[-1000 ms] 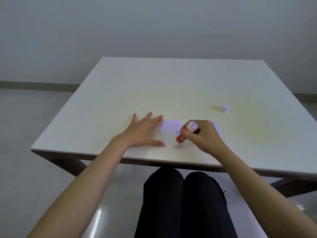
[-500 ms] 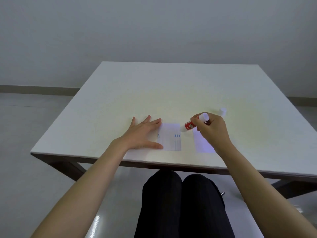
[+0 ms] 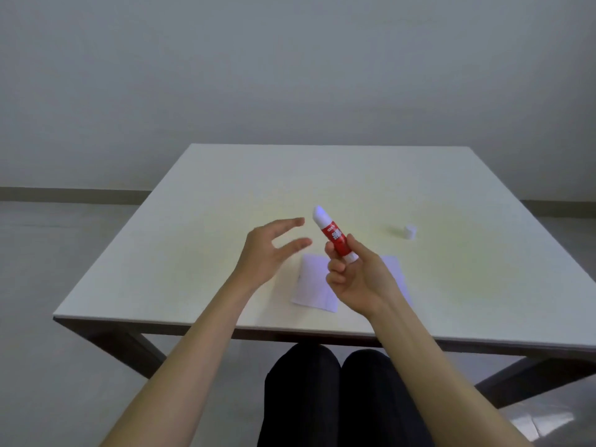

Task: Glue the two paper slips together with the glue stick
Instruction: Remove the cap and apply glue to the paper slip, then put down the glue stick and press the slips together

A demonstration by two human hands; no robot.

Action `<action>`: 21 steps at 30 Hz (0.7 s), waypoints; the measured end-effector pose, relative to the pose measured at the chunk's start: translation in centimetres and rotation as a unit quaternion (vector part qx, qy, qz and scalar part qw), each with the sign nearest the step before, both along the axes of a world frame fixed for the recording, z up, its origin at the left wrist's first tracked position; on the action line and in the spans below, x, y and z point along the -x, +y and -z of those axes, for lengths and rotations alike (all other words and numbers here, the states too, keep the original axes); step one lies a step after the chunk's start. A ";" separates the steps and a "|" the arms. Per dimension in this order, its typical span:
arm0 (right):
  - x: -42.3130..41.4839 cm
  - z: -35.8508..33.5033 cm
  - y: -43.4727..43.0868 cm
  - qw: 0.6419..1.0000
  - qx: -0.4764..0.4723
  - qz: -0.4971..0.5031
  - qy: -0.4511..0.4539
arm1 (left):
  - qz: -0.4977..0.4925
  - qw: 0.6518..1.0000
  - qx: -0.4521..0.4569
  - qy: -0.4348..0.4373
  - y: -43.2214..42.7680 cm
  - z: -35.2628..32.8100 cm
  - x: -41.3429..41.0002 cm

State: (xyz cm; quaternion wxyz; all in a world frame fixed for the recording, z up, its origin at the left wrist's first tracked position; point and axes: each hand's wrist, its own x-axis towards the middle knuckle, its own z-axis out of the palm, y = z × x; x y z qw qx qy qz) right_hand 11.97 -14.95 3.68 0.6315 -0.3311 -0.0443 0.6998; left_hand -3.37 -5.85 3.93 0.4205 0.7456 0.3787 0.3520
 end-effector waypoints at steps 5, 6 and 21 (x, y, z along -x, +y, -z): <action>1.6 -0.1 0.7 1.000 -0.012 -0.008 0.024 | 0.001 0.989 0.063 -0.131 -0.8 -1.4 -1.9; 1.7 0.0 0.8 1.000 -0.011 -0.010 0.019 | -0.013 0.987 0.067 -0.146 -0.7 -1.2 -2.0; 0.3 2.4 -0.7 0.666 -0.015 0.016 -0.746 | -0.167 0.985 -0.009 -0.042 5.1 -2.2 0.0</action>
